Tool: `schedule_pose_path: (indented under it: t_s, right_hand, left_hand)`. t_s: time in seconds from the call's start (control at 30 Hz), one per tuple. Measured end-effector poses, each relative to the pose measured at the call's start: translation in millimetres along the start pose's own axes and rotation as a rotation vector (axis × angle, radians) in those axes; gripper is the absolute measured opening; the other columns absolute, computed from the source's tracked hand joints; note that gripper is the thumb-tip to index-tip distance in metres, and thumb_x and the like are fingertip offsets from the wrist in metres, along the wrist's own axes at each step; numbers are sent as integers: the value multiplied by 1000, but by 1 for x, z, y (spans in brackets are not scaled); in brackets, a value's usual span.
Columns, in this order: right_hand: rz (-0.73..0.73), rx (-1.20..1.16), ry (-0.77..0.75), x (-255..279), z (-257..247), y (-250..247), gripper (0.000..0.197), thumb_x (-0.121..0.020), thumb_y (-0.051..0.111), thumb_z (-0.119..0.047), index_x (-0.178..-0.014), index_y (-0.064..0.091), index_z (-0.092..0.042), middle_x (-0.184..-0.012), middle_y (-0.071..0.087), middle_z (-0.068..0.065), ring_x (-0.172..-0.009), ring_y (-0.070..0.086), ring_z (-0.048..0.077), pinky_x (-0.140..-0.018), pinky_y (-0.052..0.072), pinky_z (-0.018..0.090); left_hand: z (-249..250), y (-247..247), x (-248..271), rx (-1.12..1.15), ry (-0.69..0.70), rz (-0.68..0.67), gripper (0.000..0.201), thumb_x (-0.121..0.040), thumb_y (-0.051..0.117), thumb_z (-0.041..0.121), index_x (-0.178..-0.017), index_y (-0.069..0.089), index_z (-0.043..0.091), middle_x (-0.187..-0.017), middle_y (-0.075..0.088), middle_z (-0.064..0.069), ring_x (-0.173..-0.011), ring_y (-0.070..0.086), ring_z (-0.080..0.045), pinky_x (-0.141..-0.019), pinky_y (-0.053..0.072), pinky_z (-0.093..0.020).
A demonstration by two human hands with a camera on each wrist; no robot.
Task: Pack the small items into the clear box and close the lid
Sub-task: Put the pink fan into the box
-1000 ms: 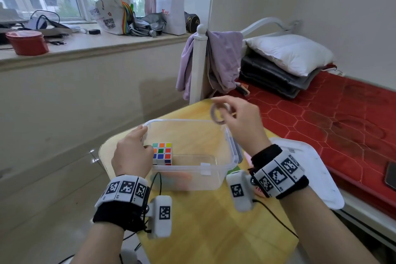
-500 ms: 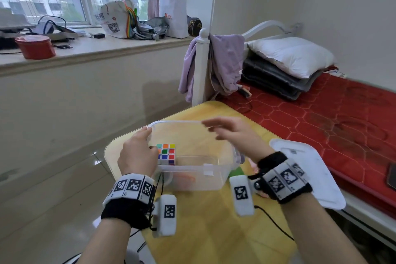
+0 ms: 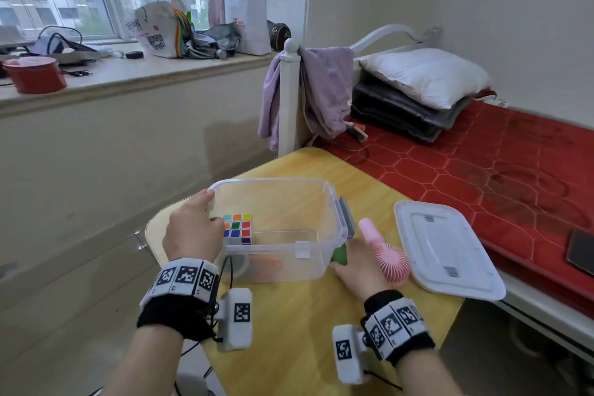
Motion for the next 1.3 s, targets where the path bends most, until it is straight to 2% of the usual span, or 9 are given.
schedule_pose_path:
  t_s: [0.2,0.37,0.47,0.53,0.6,0.77,1.0,1.17,1.3]
  right_hand:
    - [188,-241,85,-7,6,-34,33,-86,61,-9,-118,57,-7,-107,63,9,-91,58,21,-77,45,29]
    - [405,-341,25,7,-17,-99,59,-90,61,-19,-145,41,-11,-138,54,8,-126,52,23,-107,41,37]
    - [495,-408,-122,22,-53,-130,60,-84,69,-23,-140,48,-18,-121,61,-3,-109,57,11,-93,45,22]
    - [330,-499,-217,24,-83,-125,55,-82,72,-24,-134,54,-21,-113,63,-6,-93,63,7,-77,51,14]
    - [100,-502,-295,21,-111,-102,48,-82,73,-22,-128,60,-20,-113,66,-1,-87,68,12,-72,59,21]
    - [-229,-237,-449,7,-157,-32,50,-82,72,-19,-131,61,-15,-126,65,4,-108,60,16,-98,48,31]
    - [-491,-150,-427,-5,-168,-1,50,-94,58,-29,-141,51,-16,-138,58,7,-124,56,20,-106,43,33]
    - [-453,-319,-415,-3,-157,-16,39,-99,46,-26,-136,56,-17,-134,61,1,-119,57,15,-92,46,25]
    - [-309,-332,-486,6,-136,-46,34,-99,46,-18,-128,63,-17,-127,66,-4,-117,58,6,-100,45,20]
  left_hand:
    - [-1,-1,1,2,1,6,59,-80,55,8,-134,56,31,-132,62,4,-109,61,-26,-83,50,-37]
    - [-2,0,-1,20,-6,0,59,-79,54,8,-133,56,32,-131,63,4,-107,61,-26,-82,51,-36]
    - [-3,1,-1,27,-2,-1,60,-79,54,8,-134,56,32,-130,64,4,-107,62,-26,-83,53,-37]
    - [-3,1,-1,34,-1,0,61,-79,54,8,-134,55,32,-129,64,3,-107,62,-26,-84,53,-38]
    - [-3,1,0,42,-2,1,61,-79,55,8,-135,54,32,-130,63,4,-107,62,-26,-84,53,-39]
    - [-2,-1,1,27,-2,-3,63,-77,55,9,-135,54,34,-139,57,10,-117,58,-25,-88,49,-37]
    - [-2,0,0,14,-6,-24,63,-78,56,8,-136,52,34,-140,56,8,-115,58,-26,-86,48,-35]
    - [-2,0,0,23,4,-13,63,-79,55,7,-136,52,33,-139,57,9,-114,59,-25,-86,50,-37]
    - [-3,0,0,21,7,-16,63,-79,55,7,-136,52,32,-138,57,8,-113,59,-24,-84,51,-37]
Point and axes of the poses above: each hand's wrist, its own x-axis away from the middle knuckle, its own y-axis out of the palm, z = x × y, the point moved 5 cm from there along -x, towards the middle knuckle
